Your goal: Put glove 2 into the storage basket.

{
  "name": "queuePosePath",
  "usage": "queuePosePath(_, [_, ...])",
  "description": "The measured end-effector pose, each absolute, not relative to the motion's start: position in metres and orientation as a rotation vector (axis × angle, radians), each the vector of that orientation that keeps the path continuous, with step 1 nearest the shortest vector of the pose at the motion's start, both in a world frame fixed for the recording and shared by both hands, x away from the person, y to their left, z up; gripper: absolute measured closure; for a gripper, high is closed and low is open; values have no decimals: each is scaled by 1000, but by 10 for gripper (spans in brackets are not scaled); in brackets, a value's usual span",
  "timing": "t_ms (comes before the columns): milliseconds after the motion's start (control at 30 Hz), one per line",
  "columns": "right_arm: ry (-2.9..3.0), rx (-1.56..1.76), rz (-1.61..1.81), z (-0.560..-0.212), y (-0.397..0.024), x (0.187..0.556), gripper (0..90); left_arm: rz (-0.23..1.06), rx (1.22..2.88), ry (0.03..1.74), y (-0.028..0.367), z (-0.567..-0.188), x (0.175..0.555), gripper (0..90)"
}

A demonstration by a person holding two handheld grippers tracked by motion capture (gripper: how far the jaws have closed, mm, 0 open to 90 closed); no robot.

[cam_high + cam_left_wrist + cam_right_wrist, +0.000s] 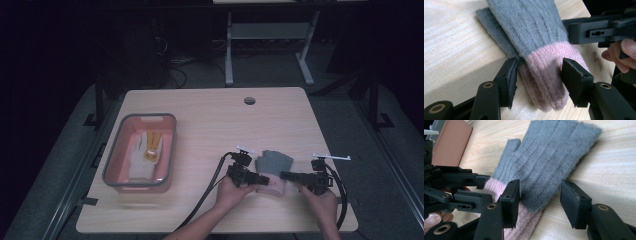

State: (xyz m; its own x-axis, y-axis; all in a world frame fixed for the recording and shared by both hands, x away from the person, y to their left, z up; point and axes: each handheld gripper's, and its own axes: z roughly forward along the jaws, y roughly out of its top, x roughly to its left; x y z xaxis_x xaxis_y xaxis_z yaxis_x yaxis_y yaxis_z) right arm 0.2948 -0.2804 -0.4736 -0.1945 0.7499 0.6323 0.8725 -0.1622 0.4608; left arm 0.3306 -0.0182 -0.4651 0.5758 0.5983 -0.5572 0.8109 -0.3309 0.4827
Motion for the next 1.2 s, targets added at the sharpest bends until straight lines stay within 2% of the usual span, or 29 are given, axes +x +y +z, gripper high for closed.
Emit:
queuePosePath(433, [-1843,-1944,-1301,-478,-274,293,573,-430,2005,1160,-18,-469,334,539])
queuePosePath(667, [-1831,-1924,-1308,-478,-270,295,695,-468,1968,1157,-15,-472,336,583])
queuePosePath(867, [-1817,-1899,-1327,-477,-272,294,729,-514,1899,1174,-10,-477,336,609])
queuePosePath(1200, [-1814,-1855,-1378,-471,-273,290,745,-517,1892,1131,-3,-476,333,627])
